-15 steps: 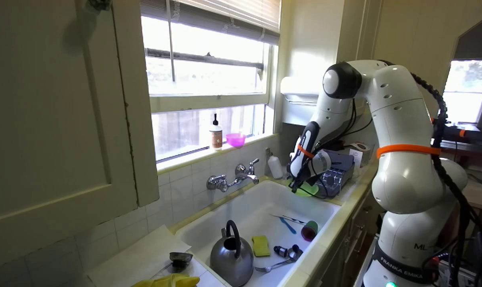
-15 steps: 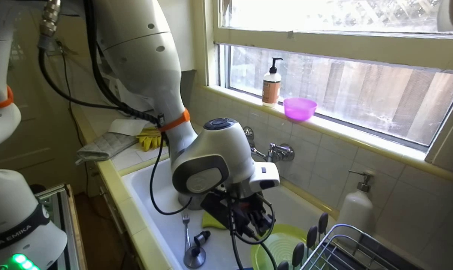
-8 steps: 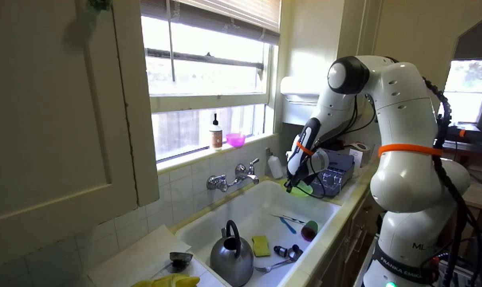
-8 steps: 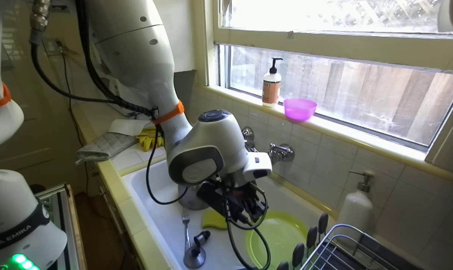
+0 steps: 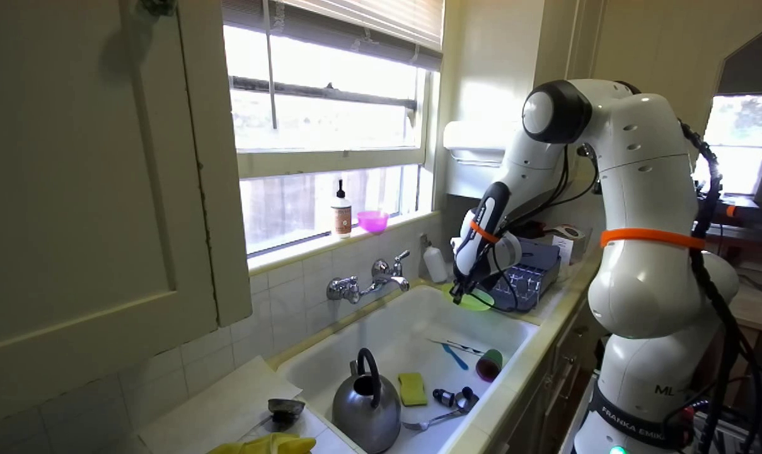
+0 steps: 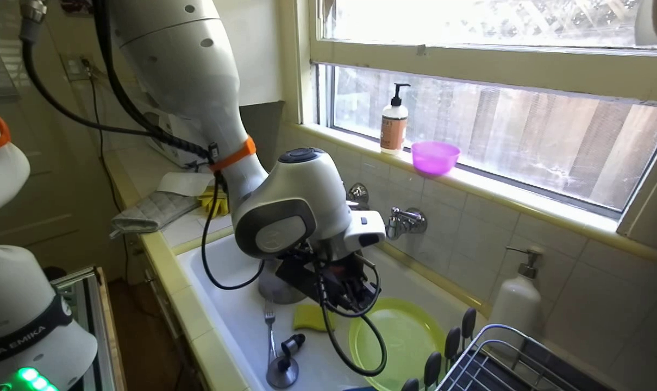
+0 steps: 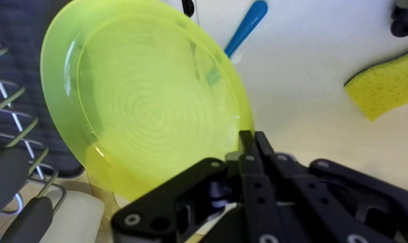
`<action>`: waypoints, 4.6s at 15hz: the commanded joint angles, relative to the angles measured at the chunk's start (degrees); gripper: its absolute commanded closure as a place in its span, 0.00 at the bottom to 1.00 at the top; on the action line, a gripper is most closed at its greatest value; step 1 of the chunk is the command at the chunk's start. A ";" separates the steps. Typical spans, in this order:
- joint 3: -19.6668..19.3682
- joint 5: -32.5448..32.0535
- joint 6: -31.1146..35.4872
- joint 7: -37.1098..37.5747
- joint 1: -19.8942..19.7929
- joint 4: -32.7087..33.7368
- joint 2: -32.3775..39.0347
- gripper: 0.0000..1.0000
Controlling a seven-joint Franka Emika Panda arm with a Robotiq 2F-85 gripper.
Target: Put the yellow plate on the windowsill.
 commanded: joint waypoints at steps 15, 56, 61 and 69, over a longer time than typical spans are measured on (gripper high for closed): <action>-26.49 -16.19 -1.95 3.54 26.30 -3.41 -5.37 0.99; -35.54 -46.59 1.80 -3.88 25.02 -0.56 -21.39 0.99; -39.65 -39.25 5.71 -13.19 29.22 -2.11 -21.99 0.99; -42.82 -25.15 3.05 -26.84 37.24 -5.78 -28.57 0.99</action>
